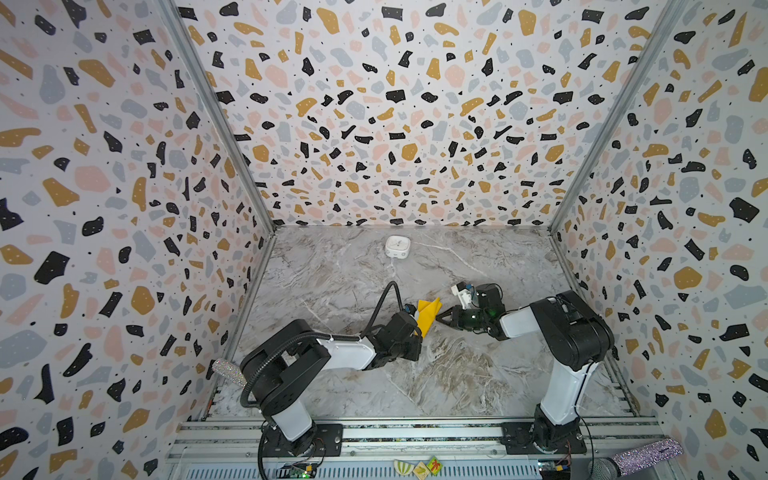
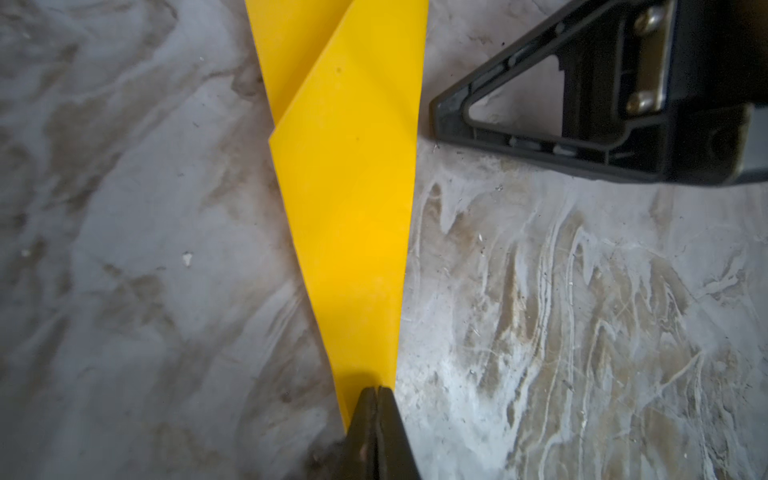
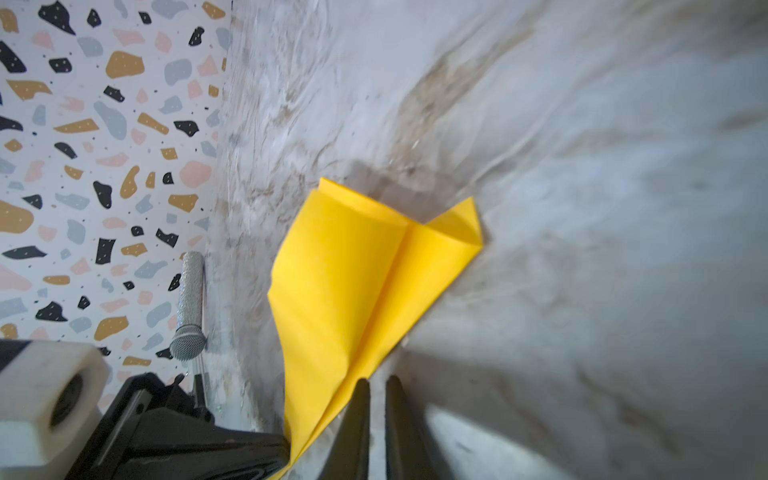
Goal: Fold a paper plane with a square sheet of paper (pick it up from the middle)
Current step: 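Draw the right gripper back from the sheet while the left gripper holds the tip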
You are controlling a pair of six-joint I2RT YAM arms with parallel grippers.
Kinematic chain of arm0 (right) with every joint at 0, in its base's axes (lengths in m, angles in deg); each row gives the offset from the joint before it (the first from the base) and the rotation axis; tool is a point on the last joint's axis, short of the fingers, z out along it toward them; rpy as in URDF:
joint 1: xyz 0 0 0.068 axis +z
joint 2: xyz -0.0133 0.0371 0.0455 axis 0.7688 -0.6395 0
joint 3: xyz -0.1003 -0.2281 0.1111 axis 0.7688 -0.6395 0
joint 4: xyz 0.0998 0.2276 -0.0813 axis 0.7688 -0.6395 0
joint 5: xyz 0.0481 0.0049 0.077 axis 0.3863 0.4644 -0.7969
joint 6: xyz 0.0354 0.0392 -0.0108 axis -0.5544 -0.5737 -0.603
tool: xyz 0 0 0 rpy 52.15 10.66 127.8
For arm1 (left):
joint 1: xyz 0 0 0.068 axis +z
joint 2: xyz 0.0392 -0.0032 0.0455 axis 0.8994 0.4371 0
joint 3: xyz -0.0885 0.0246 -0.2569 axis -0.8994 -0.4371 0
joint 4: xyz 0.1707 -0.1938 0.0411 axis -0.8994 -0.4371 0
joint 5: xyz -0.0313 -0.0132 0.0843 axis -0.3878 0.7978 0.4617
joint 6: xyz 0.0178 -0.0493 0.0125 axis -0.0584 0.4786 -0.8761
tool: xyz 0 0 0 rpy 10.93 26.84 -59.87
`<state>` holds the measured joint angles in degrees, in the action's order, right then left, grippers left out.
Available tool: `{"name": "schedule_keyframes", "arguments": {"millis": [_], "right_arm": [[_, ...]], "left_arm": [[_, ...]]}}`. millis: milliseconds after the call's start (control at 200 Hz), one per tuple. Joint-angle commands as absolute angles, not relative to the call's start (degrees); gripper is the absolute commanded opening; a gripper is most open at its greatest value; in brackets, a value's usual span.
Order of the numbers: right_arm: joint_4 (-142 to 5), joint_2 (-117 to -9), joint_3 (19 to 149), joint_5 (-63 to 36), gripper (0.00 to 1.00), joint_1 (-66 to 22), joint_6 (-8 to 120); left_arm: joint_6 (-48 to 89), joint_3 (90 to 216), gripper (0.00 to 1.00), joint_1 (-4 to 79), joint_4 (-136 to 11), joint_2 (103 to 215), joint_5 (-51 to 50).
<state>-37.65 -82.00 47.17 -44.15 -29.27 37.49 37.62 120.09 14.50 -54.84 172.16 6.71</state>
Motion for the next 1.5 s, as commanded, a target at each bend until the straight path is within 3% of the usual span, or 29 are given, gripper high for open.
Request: {"name": "schedule_keyframes", "arguments": {"millis": [0, 185, 491, 1497], "right_arm": [[-41.36, -76.61, 47.41, -42.16, 0.13, -28.95, 39.86], [-42.57, -71.04, 46.75, -40.92, 0.13, -24.08, 42.70], [-39.50, -79.05, 50.70, -41.85, 0.13, -17.92, 40.51], [-36.77, -88.66, 50.92, -36.89, 0.13, -30.94, 40.89]], "left_arm": [[37.26, 118.07, 0.00, 14.33, -62.43, 172.83, 7.86], [37.13, 118.41, 0.00, 14.32, -62.72, 172.92, 7.78], [37.07, 118.50, 0.00, 14.16, -62.89, 173.09, 7.87], [37.29, 117.88, 0.00, 14.15, -62.85, 172.61, 7.69]]}}
